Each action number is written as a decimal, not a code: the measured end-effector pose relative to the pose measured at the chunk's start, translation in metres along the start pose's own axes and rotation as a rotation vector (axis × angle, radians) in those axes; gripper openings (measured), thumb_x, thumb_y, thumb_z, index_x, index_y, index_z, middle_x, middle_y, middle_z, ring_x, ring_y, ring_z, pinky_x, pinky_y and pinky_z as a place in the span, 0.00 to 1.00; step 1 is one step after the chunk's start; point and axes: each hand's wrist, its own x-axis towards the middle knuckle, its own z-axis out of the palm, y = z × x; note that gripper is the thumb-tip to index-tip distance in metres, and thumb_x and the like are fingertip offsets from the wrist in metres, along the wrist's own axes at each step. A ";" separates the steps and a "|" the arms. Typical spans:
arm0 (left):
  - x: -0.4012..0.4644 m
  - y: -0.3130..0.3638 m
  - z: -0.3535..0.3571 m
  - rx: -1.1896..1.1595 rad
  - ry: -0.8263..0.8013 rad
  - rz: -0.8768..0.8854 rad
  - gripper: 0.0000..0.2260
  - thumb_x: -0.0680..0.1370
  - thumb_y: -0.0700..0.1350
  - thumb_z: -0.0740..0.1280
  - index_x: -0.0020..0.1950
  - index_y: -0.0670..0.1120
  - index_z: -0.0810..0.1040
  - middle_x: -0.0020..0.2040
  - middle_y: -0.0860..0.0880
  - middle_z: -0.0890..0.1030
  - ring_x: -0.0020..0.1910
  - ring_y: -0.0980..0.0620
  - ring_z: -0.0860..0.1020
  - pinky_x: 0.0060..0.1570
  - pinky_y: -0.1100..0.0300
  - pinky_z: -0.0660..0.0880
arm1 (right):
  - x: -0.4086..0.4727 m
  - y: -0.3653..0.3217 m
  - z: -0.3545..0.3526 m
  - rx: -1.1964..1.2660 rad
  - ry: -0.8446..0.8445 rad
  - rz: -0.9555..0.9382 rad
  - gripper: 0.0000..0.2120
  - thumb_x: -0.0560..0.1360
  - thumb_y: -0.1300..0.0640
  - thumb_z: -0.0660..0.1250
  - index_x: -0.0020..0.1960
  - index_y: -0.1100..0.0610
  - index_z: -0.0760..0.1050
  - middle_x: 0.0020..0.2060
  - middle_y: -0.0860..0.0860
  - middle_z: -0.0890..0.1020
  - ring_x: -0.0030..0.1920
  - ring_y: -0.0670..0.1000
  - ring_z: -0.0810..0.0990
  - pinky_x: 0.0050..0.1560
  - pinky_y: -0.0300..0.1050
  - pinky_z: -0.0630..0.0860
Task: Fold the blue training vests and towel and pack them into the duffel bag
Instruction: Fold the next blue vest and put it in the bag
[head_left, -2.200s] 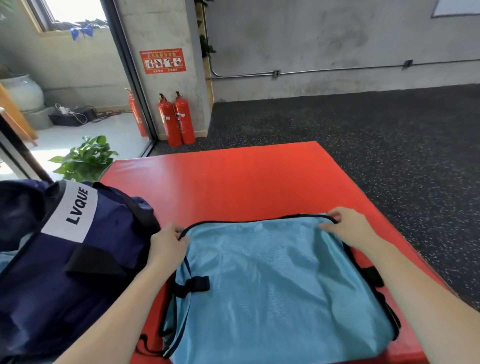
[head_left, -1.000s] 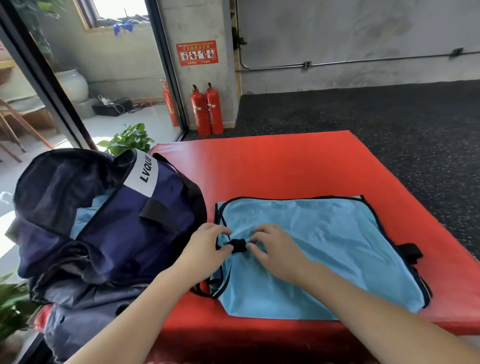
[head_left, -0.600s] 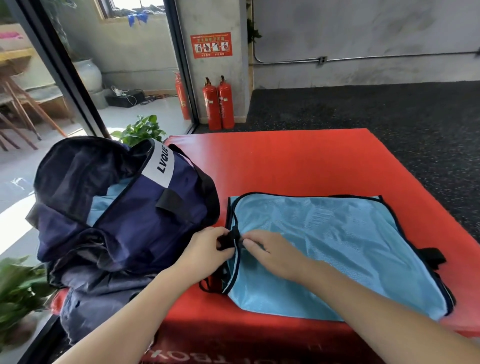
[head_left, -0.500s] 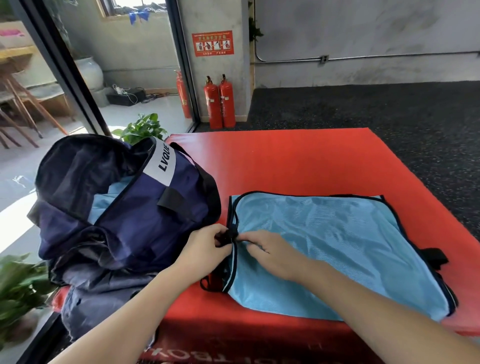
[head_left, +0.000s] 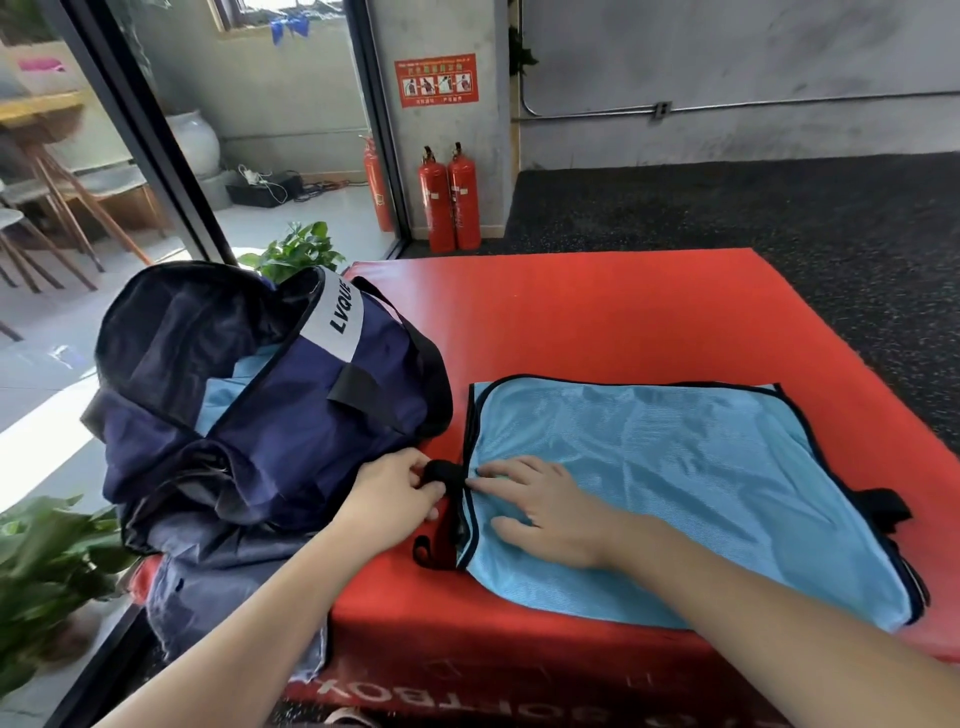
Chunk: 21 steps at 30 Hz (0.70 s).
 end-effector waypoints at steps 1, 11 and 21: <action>-0.002 0.000 -0.001 -0.007 0.001 -0.015 0.04 0.78 0.41 0.69 0.52 0.49 0.79 0.37 0.50 0.83 0.30 0.59 0.82 0.40 0.62 0.79 | 0.000 0.000 0.000 -0.023 -0.008 0.000 0.27 0.82 0.45 0.57 0.80 0.40 0.57 0.77 0.41 0.61 0.77 0.46 0.55 0.77 0.51 0.51; -0.068 0.033 0.036 -0.008 0.273 0.525 0.11 0.78 0.37 0.66 0.57 0.50 0.81 0.51 0.57 0.79 0.49 0.64 0.77 0.51 0.73 0.71 | -0.004 -0.004 0.005 -0.139 -0.015 -0.017 0.27 0.79 0.38 0.48 0.77 0.40 0.59 0.78 0.44 0.60 0.77 0.51 0.54 0.77 0.57 0.51; -0.090 0.005 0.034 0.214 0.179 0.295 0.25 0.74 0.51 0.72 0.70 0.59 0.69 0.65 0.63 0.70 0.68 0.58 0.65 0.67 0.57 0.63 | -0.042 0.016 0.002 -0.117 0.090 0.038 0.26 0.84 0.43 0.53 0.81 0.47 0.58 0.80 0.45 0.59 0.80 0.46 0.52 0.80 0.45 0.47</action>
